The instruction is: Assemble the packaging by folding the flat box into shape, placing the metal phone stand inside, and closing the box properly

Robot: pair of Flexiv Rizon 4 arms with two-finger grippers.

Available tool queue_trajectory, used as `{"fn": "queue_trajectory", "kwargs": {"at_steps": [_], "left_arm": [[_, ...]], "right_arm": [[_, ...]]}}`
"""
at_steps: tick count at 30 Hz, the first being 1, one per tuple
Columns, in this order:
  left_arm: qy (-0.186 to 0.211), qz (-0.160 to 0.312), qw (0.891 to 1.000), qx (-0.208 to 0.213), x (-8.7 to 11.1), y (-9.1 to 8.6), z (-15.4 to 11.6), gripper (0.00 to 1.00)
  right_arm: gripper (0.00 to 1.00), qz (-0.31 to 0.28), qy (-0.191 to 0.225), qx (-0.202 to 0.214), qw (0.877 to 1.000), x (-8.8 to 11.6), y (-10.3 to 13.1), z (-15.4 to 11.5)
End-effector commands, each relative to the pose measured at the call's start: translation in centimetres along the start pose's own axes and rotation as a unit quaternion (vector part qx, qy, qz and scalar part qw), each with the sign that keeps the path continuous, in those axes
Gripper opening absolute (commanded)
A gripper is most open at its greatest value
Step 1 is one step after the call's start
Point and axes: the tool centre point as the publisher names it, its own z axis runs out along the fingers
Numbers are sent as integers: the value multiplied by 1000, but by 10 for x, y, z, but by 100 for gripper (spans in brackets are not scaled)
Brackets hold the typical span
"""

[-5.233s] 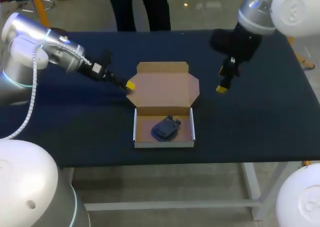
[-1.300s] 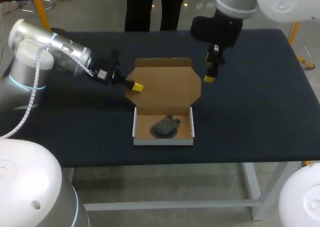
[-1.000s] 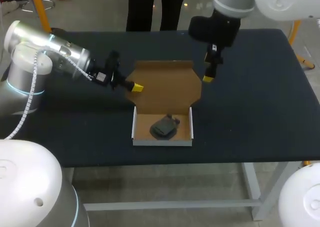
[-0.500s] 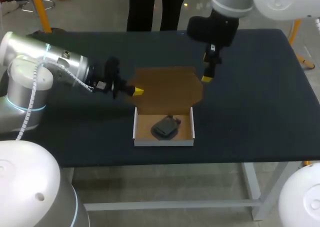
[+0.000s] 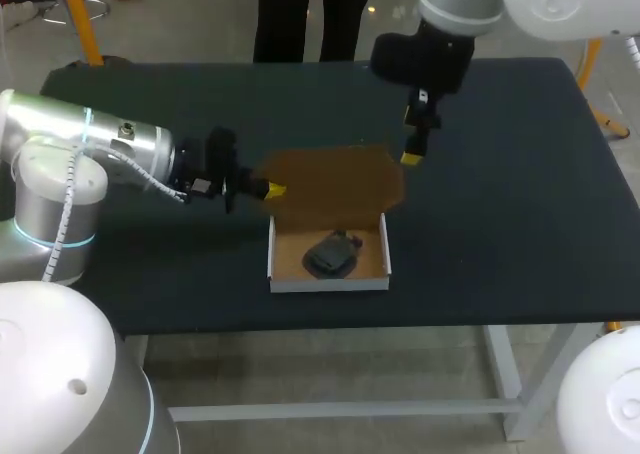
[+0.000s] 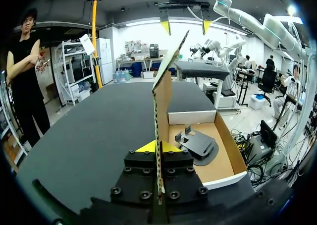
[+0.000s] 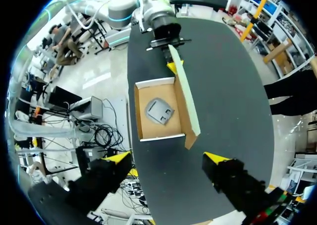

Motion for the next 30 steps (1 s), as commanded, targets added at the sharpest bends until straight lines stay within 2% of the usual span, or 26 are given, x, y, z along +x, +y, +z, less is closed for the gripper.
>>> {"fn": "queue_trajectory", "kwargs": {"at_steps": [1,11,25,27,29,30], "left_arm": [[-4,8,1000,-1,2,2,1,0],[-2,17,1000,-2,3,2,1,0],[-2,17,1000,-2,3,2,1,0],[-2,17,1000,-2,3,2,1,0],[-2,17,1000,-2,3,2,1,0],[-2,17,1000,-2,3,2,1,0]], "right_arm": [[100,-1,2,4,1000,-1,3,-2],[100,-25,-15,-5,1000,-6,24,-6],[100,-76,-32,-1,997,-28,63,-10],[73,-80,-30,2,996,-32,67,-9],[71,-85,-27,1,996,-37,70,-7],[58,-86,-26,2,996,-39,72,-6]]}}
